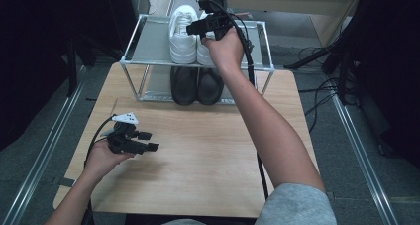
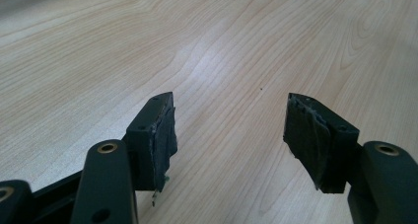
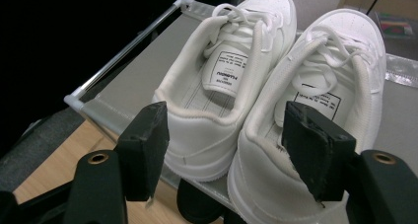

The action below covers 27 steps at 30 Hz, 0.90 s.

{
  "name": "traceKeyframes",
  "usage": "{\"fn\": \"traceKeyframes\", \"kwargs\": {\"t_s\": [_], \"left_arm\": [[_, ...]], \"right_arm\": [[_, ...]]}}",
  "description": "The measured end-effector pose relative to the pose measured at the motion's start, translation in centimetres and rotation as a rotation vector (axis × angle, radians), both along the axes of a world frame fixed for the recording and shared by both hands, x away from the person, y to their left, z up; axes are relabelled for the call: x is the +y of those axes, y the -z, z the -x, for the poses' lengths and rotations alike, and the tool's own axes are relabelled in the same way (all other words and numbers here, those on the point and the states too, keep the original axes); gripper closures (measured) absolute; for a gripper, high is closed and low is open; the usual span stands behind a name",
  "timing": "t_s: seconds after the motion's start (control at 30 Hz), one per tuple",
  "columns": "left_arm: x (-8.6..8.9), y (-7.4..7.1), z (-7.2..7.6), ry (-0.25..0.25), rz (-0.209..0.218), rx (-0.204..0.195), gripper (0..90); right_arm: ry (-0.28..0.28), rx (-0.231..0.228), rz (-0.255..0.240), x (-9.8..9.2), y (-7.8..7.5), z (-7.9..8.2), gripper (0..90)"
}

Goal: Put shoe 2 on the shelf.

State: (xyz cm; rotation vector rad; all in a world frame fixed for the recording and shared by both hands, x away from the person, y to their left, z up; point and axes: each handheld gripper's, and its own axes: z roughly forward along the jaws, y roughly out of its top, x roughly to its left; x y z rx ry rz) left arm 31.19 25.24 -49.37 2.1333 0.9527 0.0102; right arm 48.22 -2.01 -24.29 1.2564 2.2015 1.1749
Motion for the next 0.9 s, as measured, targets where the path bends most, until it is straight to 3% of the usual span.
{"fn": "traceKeyframes", "kwargs": {"t_s": [0.33,0.9], "left_arm": [[0.0,0.1,-0.1,-0.002,-0.011,0.005,37.0],[-0.1,0.1,-0.1,0.0,-0.01,0.004,36.9]], "right_arm": [[-0.047,-0.005,-0.001,-1.5,0.8,1.9,33.9],[-0.115,-0.011,-0.006,-3.9,4.0,5.1,34.0]]}}
